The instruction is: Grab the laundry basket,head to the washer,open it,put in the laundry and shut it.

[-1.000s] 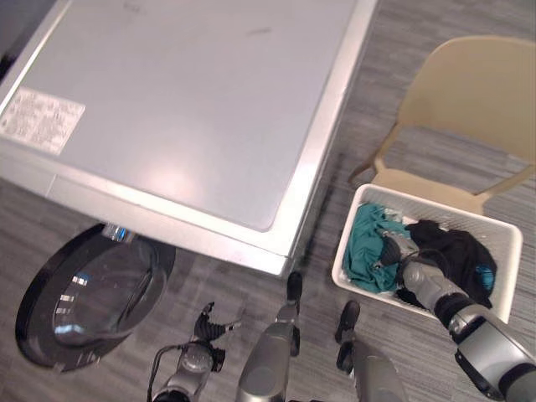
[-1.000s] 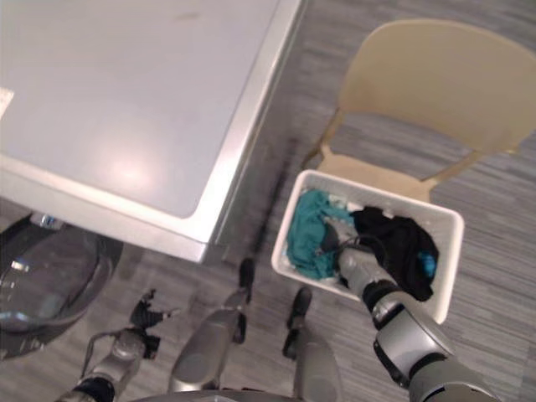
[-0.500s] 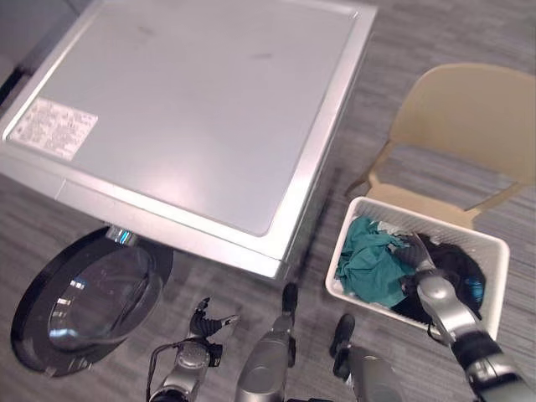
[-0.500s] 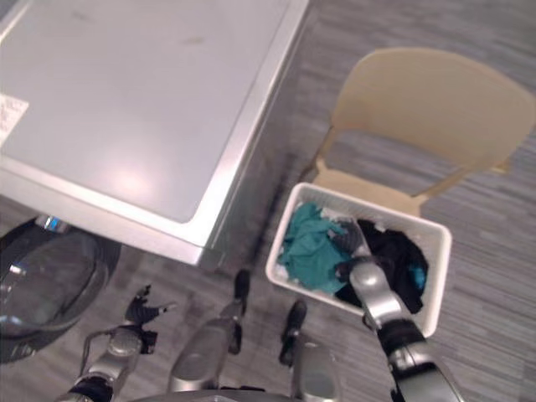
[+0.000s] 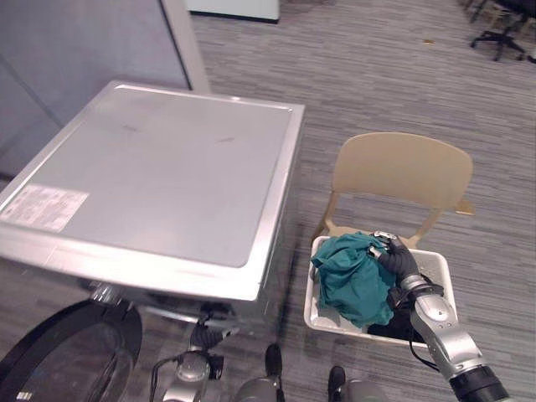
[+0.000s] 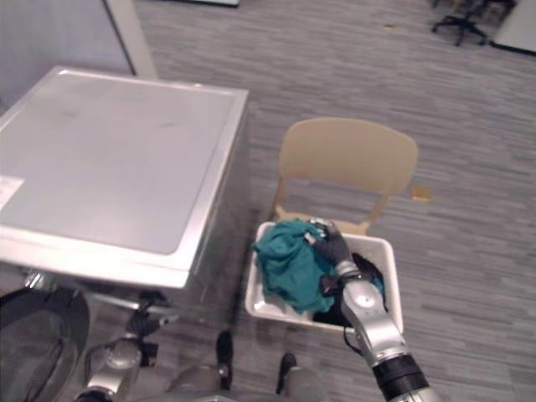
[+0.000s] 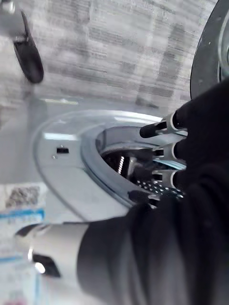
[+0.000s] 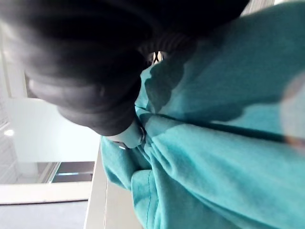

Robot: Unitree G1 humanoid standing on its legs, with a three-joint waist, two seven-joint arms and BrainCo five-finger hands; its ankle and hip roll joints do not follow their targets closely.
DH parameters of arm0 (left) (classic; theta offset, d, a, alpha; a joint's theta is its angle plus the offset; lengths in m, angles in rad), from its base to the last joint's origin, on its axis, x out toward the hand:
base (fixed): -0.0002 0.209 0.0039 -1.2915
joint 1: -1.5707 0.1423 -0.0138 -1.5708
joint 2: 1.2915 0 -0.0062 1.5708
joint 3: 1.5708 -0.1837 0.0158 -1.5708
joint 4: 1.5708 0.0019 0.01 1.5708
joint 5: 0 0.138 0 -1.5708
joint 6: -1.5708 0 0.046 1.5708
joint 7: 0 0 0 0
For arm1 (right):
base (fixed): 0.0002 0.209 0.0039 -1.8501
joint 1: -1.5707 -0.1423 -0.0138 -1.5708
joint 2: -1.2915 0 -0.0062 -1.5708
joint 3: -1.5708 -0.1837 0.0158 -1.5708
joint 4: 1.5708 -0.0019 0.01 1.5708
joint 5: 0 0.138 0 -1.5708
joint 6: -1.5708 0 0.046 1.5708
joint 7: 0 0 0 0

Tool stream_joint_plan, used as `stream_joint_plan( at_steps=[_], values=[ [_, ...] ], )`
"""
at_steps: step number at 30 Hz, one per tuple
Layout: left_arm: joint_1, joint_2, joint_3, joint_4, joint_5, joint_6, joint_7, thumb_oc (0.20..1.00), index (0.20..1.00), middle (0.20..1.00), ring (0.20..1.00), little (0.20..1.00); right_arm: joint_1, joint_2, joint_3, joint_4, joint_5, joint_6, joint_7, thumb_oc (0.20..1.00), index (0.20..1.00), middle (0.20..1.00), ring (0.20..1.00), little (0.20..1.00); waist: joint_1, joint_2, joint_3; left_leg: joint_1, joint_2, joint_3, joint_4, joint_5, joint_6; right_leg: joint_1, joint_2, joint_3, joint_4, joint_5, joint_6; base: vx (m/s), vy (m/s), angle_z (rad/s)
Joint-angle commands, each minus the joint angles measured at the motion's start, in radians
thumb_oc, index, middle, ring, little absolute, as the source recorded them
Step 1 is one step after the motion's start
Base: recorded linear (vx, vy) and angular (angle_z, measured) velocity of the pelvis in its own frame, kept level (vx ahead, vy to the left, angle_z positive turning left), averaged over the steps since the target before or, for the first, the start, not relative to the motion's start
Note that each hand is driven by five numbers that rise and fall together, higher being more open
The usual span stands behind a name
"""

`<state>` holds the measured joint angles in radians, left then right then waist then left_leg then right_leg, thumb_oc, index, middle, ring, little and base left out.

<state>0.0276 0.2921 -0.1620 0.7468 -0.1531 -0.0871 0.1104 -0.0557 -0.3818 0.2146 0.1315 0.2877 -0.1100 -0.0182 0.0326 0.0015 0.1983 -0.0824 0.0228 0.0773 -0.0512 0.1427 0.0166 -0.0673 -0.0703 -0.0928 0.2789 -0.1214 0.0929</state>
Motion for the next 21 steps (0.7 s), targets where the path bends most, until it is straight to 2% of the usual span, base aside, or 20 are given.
stream_joint_plan(
  at_steps=[1,2,3,4,5,8,9,10,11,12,13,14,16,18,19,20,21],
  values=[
    [-0.001,0.049,0.000,-0.051,-0.048,-0.029,0.011,1.000,1.000,1.000,1.000,1.000,-0.057,0.011,-0.042,-0.107,0.010,-0.083,-0.010,0.200,0.200,0.200,0.200,0.200,0.045,-0.031,0.002,-0.038,0.017,0.010,-0.036,-0.018,-0.032,0.023,0.050,0.050,0.105,0.014,0.022,-0.24,-0.265,0.47],
    [0.014,0.048,-0.004,-0.108,-0.085,-0.035,0.008,1.000,1.000,1.000,1.000,1.000,-0.068,0.020,-0.039,-0.084,0.011,-0.073,-0.018,0.200,0.200,0.200,0.200,0.200,0.077,-0.042,-0.005,-0.098,0.025,-0.012,-0.036,0.026,-0.068,0.110,0.079,0.064,-0.031,-0.076,-0.020,-0.28,-0.308,0.53],
    [0.023,0.044,0.004,-0.131,-0.102,-0.037,0.016,1.000,1.000,1.000,1.000,1.000,-0.080,0.027,-0.037,-0.076,0.018,-0.071,-0.026,0.200,0.200,0.200,0.200,0.200,0.088,-0.039,-0.008,-0.126,0.038,-0.017,-0.036,0.058,-0.095,0.127,0.091,0.053,-0.100,-0.069,-0.033,-0.39,-0.395,0.66],
    [0.031,0.043,0.005,-0.166,-0.119,-0.043,0.018,1.000,1.000,1.000,1.000,1.000,-0.080,0.025,-0.038,-0.074,0.024,-0.080,-0.038,0.200,0.200,0.200,0.200,0.200,0.100,-0.032,-0.008,-0.154,0.048,-0.015,-0.036,0.074,-0.106,0.133,0.105,0.050,-0.149,-0.076,-0.046,-0.34,-0.275,0.51],
    [0.042,0.039,0.008,-0.197,-0.128,-0.041,0.011,1.000,1.000,1.000,1.000,1.000,-0.082,0.023,-0.041,-0.080,0.030,-0.078,-0.040,0.200,0.200,0.200,0.200,0.200,0.100,-0.025,-0.005,-0.177,0.058,-0.016,-0.036,0.072,-0.114,0.130,0.118,0.041,-0.178,-0.074,-0.053,-0.23,-0.163,0.38],
    [0.039,0.034,0.004,-0.252,-0.130,-0.050,0.015,1.000,1.000,1.000,1.000,1.000,-0.091,0.013,-0.043,-0.079,0.025,-0.080,-0.053,0.200,0.200,0.200,0.200,0.200,0.095,-0.014,0.014,-0.199,0.063,0.002,-0.036,0.061,-0.126,0.116,0.115,0.008,-0.187,-0.061,-0.056,-0.30,-0.105,0.57],
    [0.034,0.037,-0.003,-0.284,-0.126,-0.056,0.011,1.000,1.000,1.000,1.000,1.000,-0.091,0.007,-0.045,-0.087,0.024,-0.080,-0.056,0.200,0.200,0.200,0.200,0.200,0.088,-0.018,0.024,-0.190,0.064,0.030,-0.036,0.044,-0.118,0.112,0.102,-0.007,-0.187,-0.054,-0.056,-0.29,-0.038,0.95],
    [0.027,0.045,-0.020,-0.344,-0.107,-0.065,-0.001,1.000,1.000,1.000,1.000,1.000,-0.088,0.002,-0.041,-0.108,0.025,-0.078,-0.054,0.200,0.200,0.200,0.200,0.200,0.073,-0.027,0.025,-0.157,0.067,0.067,-0.010,0.026,-0.099,0.109,0.083,-0.046,-0.215,-0.023,-0.049,-0.29,-0.038,0.32],
    [0.027,0.045,-0.020,-0.344,-0.107,-0.065,-0.001,1.000,1.000,1.000,1.000,1.000,-0.088,0.002,-0.041,-0.108,0.025,-0.078,-0.054,0.200,0.200,0.200,0.200,0.200,0.073,-0.027,0.024,-0.158,0.067,0.067,-0.010,0.026,-0.099,0.108,0.083,-0.046,-0.215,-0.022,-0.049,-0.44,-0.020,0.52],
    [0.009,0.065,-0.048,-0.432,-0.077,-0.081,-0.020,1.000,1.000,1.000,1.000,1.000,-0.083,-0.004,-0.034,-0.146,0.033,-0.084,-0.042,0.200,0.200,0.200,0.200,0.200,0.047,-0.049,0.018,-0.114,0.073,0.098,0.117,-0.048,-0.087,0.096,0.043,-0.099,-0.250,0.016,-0.043,-0.33,0.002,0.82],
    [-0.003,0.069,-0.061,-0.456,-0.072,-0.084,-0.024,1.000,1.000,1.000,1.000,1.000,-0.086,-0.004,-0.030,-0.156,0.037,-0.086,-0.039,0.200,0.200,0.200,0.200,0.200,0.037,-0.057,0.013,-0.093,0.076,0.108,0.154,-0.087,-0.087,0.088,0.029,-0.117,-0.260,0.030,-0.043,-0.33,0.002,0.88],
    [-0.003,0.070,-0.061,-0.456,-0.072,-0.084,-0.024,1.000,1.000,1.000,1.000,1.000,-0.086,-0.004,-0.030,-0.156,0.037,-0.086,-0.039,0.200,0.200,0.200,0.200,0.200,0.037,-0.056,0.014,-0.094,0.077,0.107,0.158,-0.090,-0.087,0.090,0.029,-0.118,-0.260,0.030,-0.043,-0.12,0.018,0.58],
    [-0.047,0.079,-0.103,-0.514,-0.046,-0.097,-0.027,1.000,1.000,1.000,1.000,1.000,-0.099,0.000,-0.014,-0.186,0.045,-0.091,-0.029,0.200,0.200,0.200,0.200,0.200,0.011,-0.065,-0.009,-0.004,0.089,0.136,0.175,-0.161,-0.093,0.076,0.005,-0.160,-0.287,0.055,-0.038,-0.10,0.064,0.79],
    [-0.077,0.082,-0.139,-0.547,-0.028,-0.102,-0.036,1.000,1.000,1.000,1.000,1.000,-0.102,0.010,-0.005,-0.206,0.059,-0.087,-0.019,0.200,0.200,0.200,0.200,0.200,-0.013,-0.057,-0.039,0.065,0.096,0.154,0.126,-0.168,-0.102,0.076,0.002,-0.193,-0.309,0.066,-0.029,-0.03,0.144,0.60],
    [-0.101,0.074,-0.179,-0.579,-0.005,-0.107,-0.039,1.000,1.000,1.000,1.000,1.000,-0.112,0.024,0.015,-0.222,0.084,-0.094,-0.011,0.200,0.200,0.200,0.200,0.200,-0.027,-0.045,-0.065,0.107,0.093,0.161,0.017,-0.143,-0.105,0.079,0.004,-0.213,-0.321,0.078,-0.016,0.02,0.155,0.85],
    [-0.101,0.074,-0.179,-0.579,-0.005,-0.107,-0.039,1.000,1.000,1.000,1.000,1.000,-0.111,0.024,0.015,-0.222,0.084,-0.094,-0.011,0.200,0.200,0.200,0.200,0.200,-0.028,-0.045,-0.065,0.110,0.092,0.161,0.013,-0.140,-0.105,0.080,0.004,-0.214,-0.321,0.078,-0.016,0.00,0.223,0.81],
    [-0.128,0.069,-0.213,-0.604,0.013,-0.107,-0.039,1.000,1.000,1.000,1.000,1.000,-0.126,0.043,0.050,-0.232,0.102,-0.096,-0.004,0.200,0.200,0.200,0.200,0.200,-0.034,-0.048,-0.082,0.124,0.078,0.145,-0.036,-0.134,-0.101,0.085,0.000,-0.215,-0.341,0.102,-0.007,0.00,0.148,0.46]
  ],
)
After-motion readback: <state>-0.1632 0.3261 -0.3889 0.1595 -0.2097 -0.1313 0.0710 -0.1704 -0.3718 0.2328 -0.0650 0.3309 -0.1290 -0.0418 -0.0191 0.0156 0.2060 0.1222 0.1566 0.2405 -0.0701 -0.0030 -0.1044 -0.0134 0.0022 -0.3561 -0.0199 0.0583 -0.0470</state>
